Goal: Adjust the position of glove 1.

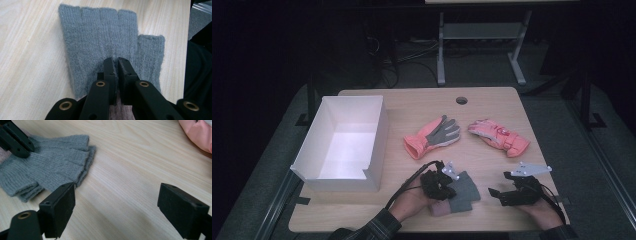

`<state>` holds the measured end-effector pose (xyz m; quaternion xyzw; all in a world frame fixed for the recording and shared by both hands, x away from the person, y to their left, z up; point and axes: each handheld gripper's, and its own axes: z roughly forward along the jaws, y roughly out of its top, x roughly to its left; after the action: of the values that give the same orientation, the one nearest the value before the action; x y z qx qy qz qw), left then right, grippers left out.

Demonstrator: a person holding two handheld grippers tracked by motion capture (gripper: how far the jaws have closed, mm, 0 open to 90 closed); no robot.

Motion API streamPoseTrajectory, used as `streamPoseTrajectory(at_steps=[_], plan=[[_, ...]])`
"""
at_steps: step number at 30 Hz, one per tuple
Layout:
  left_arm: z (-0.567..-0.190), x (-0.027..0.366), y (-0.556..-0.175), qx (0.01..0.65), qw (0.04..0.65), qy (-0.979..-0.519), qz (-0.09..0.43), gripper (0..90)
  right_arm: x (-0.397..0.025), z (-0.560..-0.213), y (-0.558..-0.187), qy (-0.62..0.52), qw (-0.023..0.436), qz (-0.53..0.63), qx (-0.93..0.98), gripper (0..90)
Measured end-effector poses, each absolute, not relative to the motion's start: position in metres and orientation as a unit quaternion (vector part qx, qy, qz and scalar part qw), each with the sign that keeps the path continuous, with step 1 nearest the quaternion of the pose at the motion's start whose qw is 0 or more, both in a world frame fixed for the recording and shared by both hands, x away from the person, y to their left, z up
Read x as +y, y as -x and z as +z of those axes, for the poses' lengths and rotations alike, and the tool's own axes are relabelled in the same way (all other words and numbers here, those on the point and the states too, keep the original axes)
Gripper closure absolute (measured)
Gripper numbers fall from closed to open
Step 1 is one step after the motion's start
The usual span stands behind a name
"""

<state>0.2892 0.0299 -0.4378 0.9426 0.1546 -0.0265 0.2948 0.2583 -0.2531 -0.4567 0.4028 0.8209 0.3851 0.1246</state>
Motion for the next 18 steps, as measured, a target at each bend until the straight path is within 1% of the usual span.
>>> streamPoseTrajectory(at_steps=[1, 2, 4, 6, 10, 11, 13, 14, 16, 18], plan=[[-0.437, 0.031, -0.290, 0.153, 0.298, -0.942, -0.027, 83.6, -0.253, -0.457, -0.258, -0.403, 0.124, 0.385, 0.821, 14.4], [-0.437, 0.031, -0.290, 0.153, 0.298, -0.942, -0.027, 79.9, -0.253, -0.457, -0.259, -0.404, 0.125, 0.385, 0.820, 14.4], [-0.432, 0.035, -0.291, 0.161, 0.317, -0.934, -0.030, 69.8, -0.254, -0.456, -0.259, -0.406, 0.125, 0.386, 0.819, 14.4], [-0.427, 0.039, -0.295, 0.169, 0.331, -0.928, -0.020, 56.8, -0.254, -0.457, -0.260, -0.407, 0.124, 0.385, 0.819, 14.4], [-0.424, 0.044, -0.298, 0.176, 0.345, -0.922, -0.020, 30.3, -0.253, -0.457, -0.260, -0.408, 0.124, 0.384, 0.819, 14.4], [-0.426, 0.044, -0.299, 0.182, 0.347, -0.920, -0.009, 23.9, -0.254, -0.457, -0.260, -0.407, 0.125, 0.382, 0.820, 14.4], [-0.430, 0.042, -0.300, 0.184, 0.338, -0.923, -0.010, 16.8, -0.254, -0.457, -0.259, -0.407, 0.125, 0.382, 0.820, 14.4], [-0.432, 0.040, -0.300, 0.182, 0.335, -0.924, -0.012, 15.0, -0.254, -0.457, -0.260, -0.407, 0.125, 0.382, 0.820, 14.4], [-0.435, 0.038, -0.300, 0.183, 0.333, -0.925, -0.013, 13.4, -0.254, -0.457, -0.260, -0.407, 0.125, 0.382, 0.820, 14.4], [-0.440, 0.034, -0.299, 0.177, 0.315, -0.932, -0.011, 13.2, -0.254, -0.457, -0.260, -0.407, 0.124, 0.383, 0.820, 14.4]])
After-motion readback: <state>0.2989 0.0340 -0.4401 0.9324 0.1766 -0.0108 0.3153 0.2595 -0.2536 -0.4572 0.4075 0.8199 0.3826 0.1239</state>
